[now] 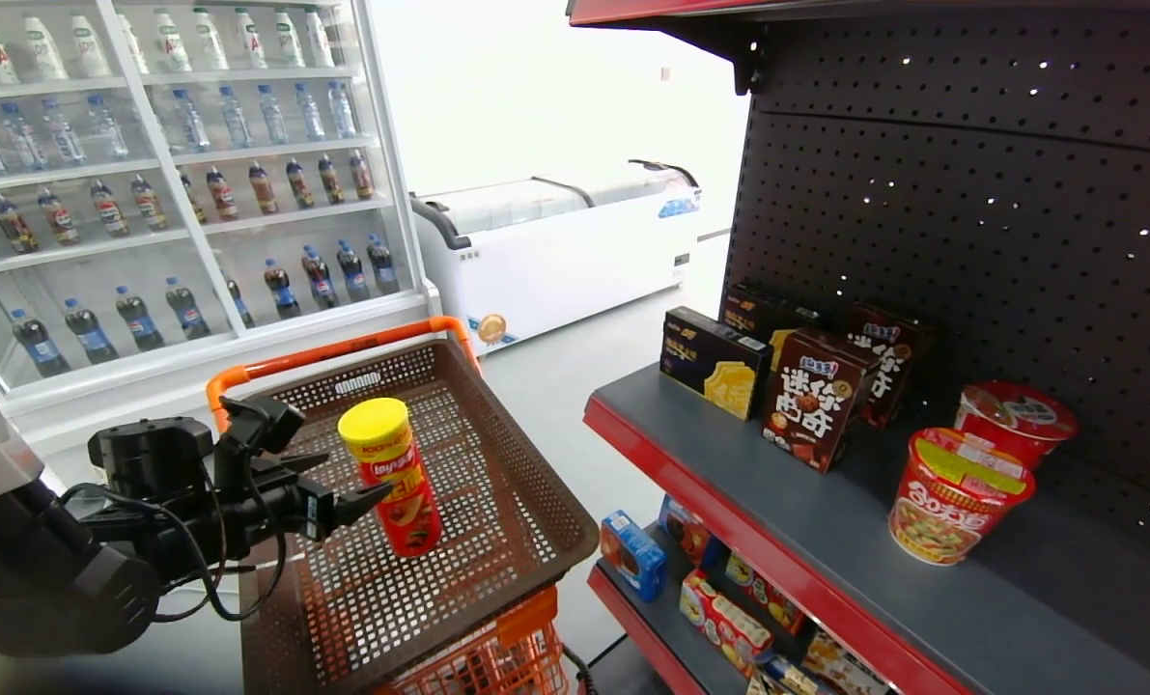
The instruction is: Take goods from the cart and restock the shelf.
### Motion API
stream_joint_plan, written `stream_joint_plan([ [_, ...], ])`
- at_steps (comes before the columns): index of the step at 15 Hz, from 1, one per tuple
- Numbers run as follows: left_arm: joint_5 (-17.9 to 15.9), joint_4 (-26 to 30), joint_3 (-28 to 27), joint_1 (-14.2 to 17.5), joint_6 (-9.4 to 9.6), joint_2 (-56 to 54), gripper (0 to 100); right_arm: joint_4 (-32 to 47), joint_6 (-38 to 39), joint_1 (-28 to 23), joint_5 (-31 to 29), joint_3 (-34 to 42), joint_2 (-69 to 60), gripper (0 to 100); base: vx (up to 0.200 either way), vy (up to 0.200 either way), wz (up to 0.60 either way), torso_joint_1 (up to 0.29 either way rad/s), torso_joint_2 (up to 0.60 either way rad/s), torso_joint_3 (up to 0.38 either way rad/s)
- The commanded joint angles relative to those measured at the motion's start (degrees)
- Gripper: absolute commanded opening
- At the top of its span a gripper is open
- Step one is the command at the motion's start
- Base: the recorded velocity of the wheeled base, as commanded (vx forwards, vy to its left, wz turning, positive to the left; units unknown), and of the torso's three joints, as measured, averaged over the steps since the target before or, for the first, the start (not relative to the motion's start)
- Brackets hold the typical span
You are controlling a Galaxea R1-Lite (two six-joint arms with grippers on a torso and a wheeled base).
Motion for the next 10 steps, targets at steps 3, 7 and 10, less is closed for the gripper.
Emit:
stream_joint_plan([
  [3,-0.35,-2.68,-4.84,-1.86,0.96,7.83,100,-0.02,-0.01,0.05,0.04,0.00,0.07,100,0.000,0.000,0.00,0.000,0.00,0.000],
  [7,-0.27,-2.06,-8.70,-4.85,2.02,10.20,100,-0.02,-0.01,0.05,0.04,0.00,0.07,100,0.000,0.000,0.00,0.000,0.00,0.000],
  [10,-0.35,-2.06,-11.52,-6.43,1.93,12.14,100,-0.02,-0.01,0.05,0.04,0.00,0.07,100,0.000,0.000,0.00,0.000,0.00,0.000],
])
